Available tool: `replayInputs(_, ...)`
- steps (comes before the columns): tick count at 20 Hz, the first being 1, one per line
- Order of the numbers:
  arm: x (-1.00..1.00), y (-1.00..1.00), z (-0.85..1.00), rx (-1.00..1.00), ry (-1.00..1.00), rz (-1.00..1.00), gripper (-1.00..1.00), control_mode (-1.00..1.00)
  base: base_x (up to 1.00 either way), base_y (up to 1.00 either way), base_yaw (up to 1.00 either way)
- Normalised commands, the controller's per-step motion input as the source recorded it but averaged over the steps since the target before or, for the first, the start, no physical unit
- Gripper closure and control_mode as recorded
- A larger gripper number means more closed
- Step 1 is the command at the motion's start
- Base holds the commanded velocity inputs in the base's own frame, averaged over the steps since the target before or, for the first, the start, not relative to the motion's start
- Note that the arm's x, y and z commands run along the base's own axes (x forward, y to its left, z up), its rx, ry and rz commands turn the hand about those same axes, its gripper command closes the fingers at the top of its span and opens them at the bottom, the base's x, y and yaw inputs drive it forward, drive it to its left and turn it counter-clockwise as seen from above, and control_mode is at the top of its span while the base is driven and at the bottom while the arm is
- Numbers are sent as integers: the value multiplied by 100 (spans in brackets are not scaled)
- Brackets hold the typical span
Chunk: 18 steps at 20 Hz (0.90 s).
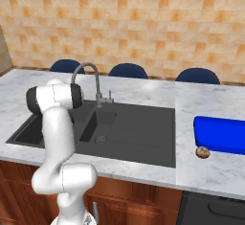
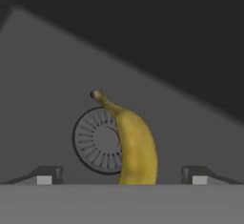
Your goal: Pick up all produce items and place them in the sink. Turn on the sink faucet to wash them. Then turn the sink off and put them in the tray.
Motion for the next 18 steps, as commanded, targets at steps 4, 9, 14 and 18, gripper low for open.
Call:
replayInputs(4,-8,0,77,0,-6,0,-100,-100,0,0,0)
replayInputs(9,-13,5,86,0,-8,0,-100,-100,0,0,0)
replayInputs(14,-24,7,96,1,-3,0,-100,-100,0,0,0)
replayInputs(18,-38,4,83,1,-2,0,-100,-100,0,0,0)
